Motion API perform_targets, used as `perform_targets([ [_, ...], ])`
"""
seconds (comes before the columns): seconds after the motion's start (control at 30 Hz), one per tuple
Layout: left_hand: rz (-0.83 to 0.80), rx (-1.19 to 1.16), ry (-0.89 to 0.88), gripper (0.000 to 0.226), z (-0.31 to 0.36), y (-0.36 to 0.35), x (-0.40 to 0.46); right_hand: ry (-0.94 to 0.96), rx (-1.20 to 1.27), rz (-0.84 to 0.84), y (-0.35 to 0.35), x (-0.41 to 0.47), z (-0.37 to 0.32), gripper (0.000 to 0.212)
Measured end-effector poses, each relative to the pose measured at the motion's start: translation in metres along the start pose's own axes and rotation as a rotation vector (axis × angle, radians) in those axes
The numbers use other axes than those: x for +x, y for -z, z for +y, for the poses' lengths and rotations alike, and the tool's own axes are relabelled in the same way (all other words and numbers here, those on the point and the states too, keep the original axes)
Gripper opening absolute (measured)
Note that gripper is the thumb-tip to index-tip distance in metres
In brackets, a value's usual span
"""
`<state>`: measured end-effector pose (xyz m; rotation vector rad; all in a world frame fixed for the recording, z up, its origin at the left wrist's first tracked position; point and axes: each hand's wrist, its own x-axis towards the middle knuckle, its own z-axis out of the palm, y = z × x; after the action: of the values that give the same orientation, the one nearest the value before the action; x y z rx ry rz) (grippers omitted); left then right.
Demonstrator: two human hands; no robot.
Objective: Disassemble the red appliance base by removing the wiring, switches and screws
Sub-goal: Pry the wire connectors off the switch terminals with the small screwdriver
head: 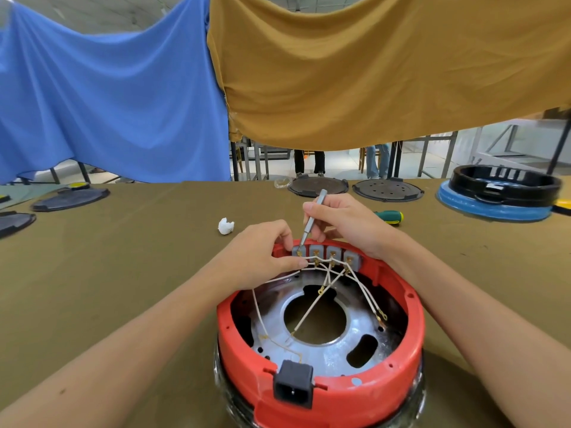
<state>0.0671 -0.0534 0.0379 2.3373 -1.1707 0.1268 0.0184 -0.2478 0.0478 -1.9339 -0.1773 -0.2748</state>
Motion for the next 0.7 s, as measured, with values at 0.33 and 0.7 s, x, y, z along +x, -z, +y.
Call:
perform_targets([
  [0.33,0.04,-0.045,-0.103,0.024,0.005,0.003,-0.002,0.081,-0.034,0.035,-0.001,-0.007,0.0,0.029],
  [0.7,0.029,0.074,-0.297,0.003,0.01,0.005,-0.001,0.078,-0.031,0.054,-0.001,-0.006,0.001,0.029],
])
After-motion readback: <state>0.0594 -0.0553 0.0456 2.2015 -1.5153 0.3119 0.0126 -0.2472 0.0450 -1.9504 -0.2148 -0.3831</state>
